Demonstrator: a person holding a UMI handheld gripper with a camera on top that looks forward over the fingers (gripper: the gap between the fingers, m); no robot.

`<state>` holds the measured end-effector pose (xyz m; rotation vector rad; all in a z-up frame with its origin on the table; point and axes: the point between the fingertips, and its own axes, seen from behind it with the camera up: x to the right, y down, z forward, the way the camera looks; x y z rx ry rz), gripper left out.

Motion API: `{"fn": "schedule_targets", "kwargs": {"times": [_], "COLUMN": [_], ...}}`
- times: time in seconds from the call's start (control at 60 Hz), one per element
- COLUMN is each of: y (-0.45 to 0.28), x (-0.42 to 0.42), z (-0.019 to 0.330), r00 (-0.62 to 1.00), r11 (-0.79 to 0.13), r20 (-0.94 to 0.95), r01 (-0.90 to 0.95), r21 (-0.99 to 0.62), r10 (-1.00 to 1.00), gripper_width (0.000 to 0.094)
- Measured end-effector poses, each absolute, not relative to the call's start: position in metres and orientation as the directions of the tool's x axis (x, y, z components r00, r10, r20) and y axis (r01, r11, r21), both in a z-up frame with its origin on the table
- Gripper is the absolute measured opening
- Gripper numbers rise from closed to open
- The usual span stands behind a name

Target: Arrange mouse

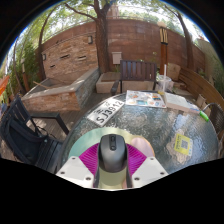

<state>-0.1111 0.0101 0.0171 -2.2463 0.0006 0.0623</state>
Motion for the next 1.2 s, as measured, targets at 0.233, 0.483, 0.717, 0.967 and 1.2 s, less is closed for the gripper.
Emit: {"fn": "schedule_targets", "kwargs": {"times": [0.233, 0.483, 0.717, 0.967, 1.2], "y": [-0.003, -0.064, -0.125, -0.168, -0.182], "x": [-0.115, -0.115, -0.119, -0.123, -0.123], "z": [-0.003, 0.119, 0.204, 0.221, 0.218], "r00": [0.999, 0.998, 0.997, 0.997, 0.997], "r11": [-0.677, -0.650, -0.636, -0.641, -0.651], "r20": [-0.023, 0.043, 0.070, 0.075, 0.083], "r01": [0.001, 0.060, 0.063, 0.062, 0.069], "r21": [-0.736, -0.757, -0.769, -0.765, -0.756], "r10": [0.026, 0.042, 0.014, 0.007, 0.010], "gripper_width": [0.0687, 0.0862, 0.0858, 0.0855, 0.0855]}}
